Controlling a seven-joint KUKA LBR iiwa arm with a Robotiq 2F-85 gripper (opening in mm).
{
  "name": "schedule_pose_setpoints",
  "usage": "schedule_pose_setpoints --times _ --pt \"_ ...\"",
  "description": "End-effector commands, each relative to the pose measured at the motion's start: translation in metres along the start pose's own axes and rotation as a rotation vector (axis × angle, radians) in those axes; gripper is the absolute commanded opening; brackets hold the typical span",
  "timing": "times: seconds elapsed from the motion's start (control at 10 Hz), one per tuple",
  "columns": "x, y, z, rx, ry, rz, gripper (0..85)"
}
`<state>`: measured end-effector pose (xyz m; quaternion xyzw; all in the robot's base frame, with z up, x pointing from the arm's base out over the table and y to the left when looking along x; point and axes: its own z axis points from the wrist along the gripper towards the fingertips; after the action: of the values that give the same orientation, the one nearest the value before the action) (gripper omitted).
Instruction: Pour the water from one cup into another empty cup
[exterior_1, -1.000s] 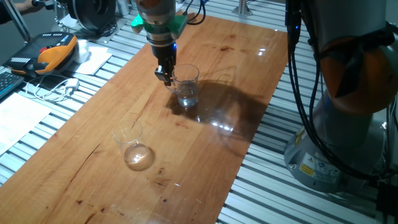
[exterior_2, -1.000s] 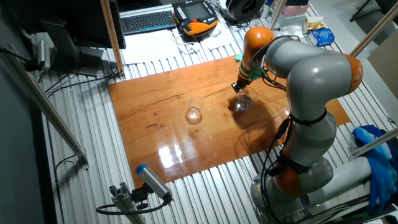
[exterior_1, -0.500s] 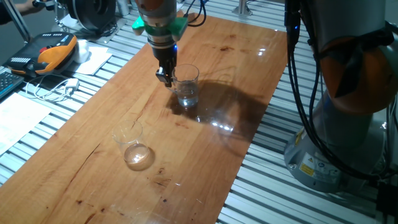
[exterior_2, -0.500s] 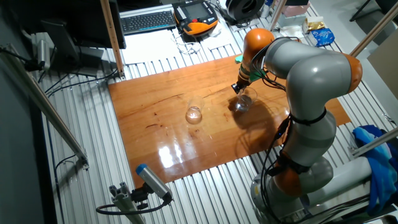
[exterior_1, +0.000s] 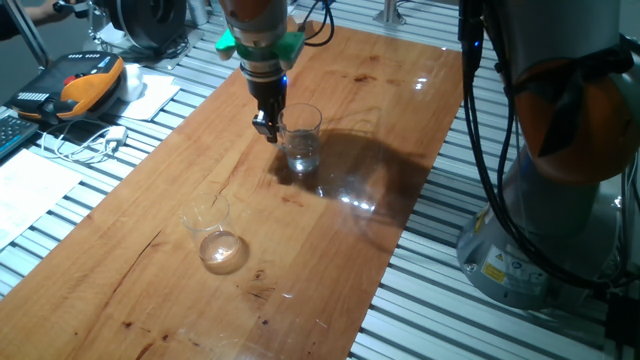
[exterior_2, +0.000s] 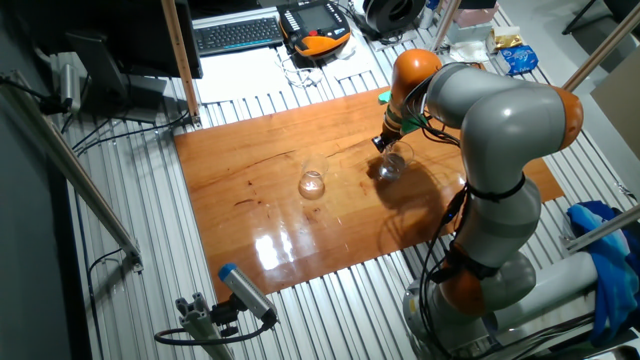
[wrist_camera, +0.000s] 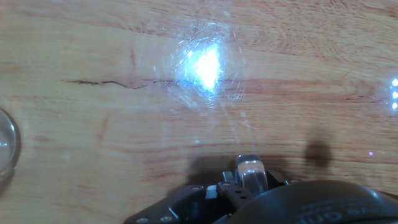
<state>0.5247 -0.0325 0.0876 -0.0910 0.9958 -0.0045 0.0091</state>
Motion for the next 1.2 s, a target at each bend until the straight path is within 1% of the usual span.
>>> schedule_pose_setpoints --times 0.0,0.4,0.5,0.7,0.8,1.0,1.1 --pt "-0.0006 0.0004 0.0001 -0.002 0.003 -0.002 34.0" --pt "-0.0003 0.0001 -0.0001 -0.008 0.009 -0.019 34.0" --pt "-0.0003 0.0001 -0.0001 -0.007 0.006 -0.024 34.0" --pt "-0.0001 0.0000 -0.0004 0.004 0.071 -0.005 34.0" --pt "0.0002 -0.0002 -0.0003 -0.010 0.054 -0.012 34.0" --pt "0.0005 0.0000 0.0000 -0.012 0.056 -0.016 34.0" --pt "0.0006 0.0000 0.0002 -0.012 0.056 -0.022 17.0"
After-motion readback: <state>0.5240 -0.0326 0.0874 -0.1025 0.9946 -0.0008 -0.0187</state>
